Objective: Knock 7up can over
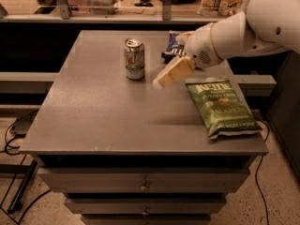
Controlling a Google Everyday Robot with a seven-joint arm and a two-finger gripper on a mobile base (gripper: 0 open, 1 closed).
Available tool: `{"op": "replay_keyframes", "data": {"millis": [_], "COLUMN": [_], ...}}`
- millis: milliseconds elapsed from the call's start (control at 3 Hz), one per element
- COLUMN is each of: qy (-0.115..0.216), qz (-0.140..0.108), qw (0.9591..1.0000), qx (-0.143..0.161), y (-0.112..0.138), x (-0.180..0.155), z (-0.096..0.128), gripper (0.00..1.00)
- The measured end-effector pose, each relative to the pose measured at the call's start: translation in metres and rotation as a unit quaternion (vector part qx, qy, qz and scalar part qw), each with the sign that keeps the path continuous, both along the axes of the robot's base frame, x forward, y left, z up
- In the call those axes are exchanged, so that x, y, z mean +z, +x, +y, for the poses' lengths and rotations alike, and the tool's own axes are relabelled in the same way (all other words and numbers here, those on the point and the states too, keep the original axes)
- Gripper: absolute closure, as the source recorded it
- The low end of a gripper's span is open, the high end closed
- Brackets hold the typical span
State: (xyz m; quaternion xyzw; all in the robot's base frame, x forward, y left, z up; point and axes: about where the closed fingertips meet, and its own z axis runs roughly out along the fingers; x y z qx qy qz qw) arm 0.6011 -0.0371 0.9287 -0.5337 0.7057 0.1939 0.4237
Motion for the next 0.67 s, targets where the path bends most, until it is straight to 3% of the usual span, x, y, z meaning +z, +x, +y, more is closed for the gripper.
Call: {"op": "replay_keyframes", "data": {"millis": [667], "qy": [0.068], "qz": [0.021], "qw": [0.9972], "qx": [0.021], "y": [0.04], "x": [-0.021], "z": [0.056], "gripper": [0.0]}}
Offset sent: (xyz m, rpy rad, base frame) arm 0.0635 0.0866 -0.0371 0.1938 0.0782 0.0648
